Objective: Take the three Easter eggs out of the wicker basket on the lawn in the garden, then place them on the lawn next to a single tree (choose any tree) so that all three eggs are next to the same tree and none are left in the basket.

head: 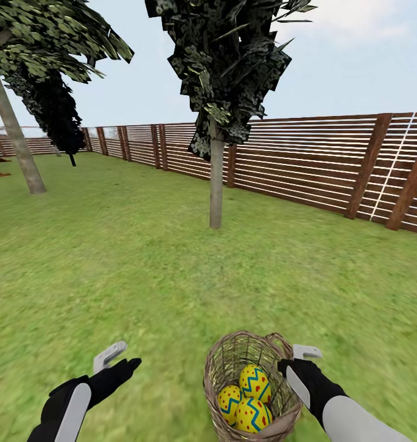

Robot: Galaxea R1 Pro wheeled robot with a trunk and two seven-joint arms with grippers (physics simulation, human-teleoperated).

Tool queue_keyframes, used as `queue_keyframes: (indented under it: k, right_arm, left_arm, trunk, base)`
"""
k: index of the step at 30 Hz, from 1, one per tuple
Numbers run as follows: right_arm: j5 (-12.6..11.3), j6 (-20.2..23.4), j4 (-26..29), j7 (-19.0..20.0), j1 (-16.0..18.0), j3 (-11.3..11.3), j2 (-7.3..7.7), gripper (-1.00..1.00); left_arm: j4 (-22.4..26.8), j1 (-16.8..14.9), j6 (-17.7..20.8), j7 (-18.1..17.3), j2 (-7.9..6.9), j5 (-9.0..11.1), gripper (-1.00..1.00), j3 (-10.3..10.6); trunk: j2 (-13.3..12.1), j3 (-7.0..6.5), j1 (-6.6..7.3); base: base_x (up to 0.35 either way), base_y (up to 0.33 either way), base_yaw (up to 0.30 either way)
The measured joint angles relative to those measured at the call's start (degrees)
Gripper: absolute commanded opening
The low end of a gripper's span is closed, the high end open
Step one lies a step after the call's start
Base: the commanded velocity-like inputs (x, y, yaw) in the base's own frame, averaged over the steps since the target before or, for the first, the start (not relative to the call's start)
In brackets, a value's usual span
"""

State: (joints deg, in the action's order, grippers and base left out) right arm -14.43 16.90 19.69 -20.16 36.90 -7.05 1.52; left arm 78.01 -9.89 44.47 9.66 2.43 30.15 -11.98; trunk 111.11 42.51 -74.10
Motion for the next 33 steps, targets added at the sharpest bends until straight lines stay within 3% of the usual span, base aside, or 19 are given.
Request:
queue_keyframes:
  k: [8,12,18,20,21,33]
  right_arm:
    - [0.18,-0.72,1.20,0.41,0.59,0.04,0.44,1.00]
    - [0.27,0.95,2.07,0.48,4.68,0.00,0.66,1.00]
    - [0.05,4.66,-2.30,0.47,12.08,0.05,0.72,1.00]
    - [-0.08,5.08,-3.24,0.46,13.06,0.07,0.65,1.00]
    - [-0.28,5.32,-4.09,0.45,13.72,0.12,0.56,1.00]
    - [-0.48,5.44,-4.51,0.51,14.06,0.09,0.49,1.00]
  left_arm:
    - [-0.04,0.01,-0.05,-0.06,-0.02,0.00,1.00,-0.12]
    - [-0.03,0.01,-0.66,-0.09,-0.08,0.00,1.00,-0.14]
    - [0.35,0.00,-1.01,0.00,-0.39,0.01,1.00,-0.26]
    - [0.57,0.00,-1.03,0.05,-0.43,0.05,1.00,-0.51]
    - [1.49,0.00,-1.05,0.04,-0.43,0.03,1.00,-1.62]
    - [2.50,0.00,-1.04,0.14,-0.37,0.08,1.00,-2.70]
  trunk:
    - [0.00,0.00,0.00]
    - [0.00,0.00,0.00]
    - [0.00,0.00,0.00]
    - [0.00,0.00,0.00]
    - [0.00,0.00,0.00]
    - [4.80,2.15,-2.63]
  base:
    - [0.000,0.000,0.000]
    - [0.000,0.000,0.000]
    - [0.000,0.000,0.000]
    - [0.000,0.000,0.000]
    - [0.000,0.000,0.000]
    - [0.000,0.000,0.000]
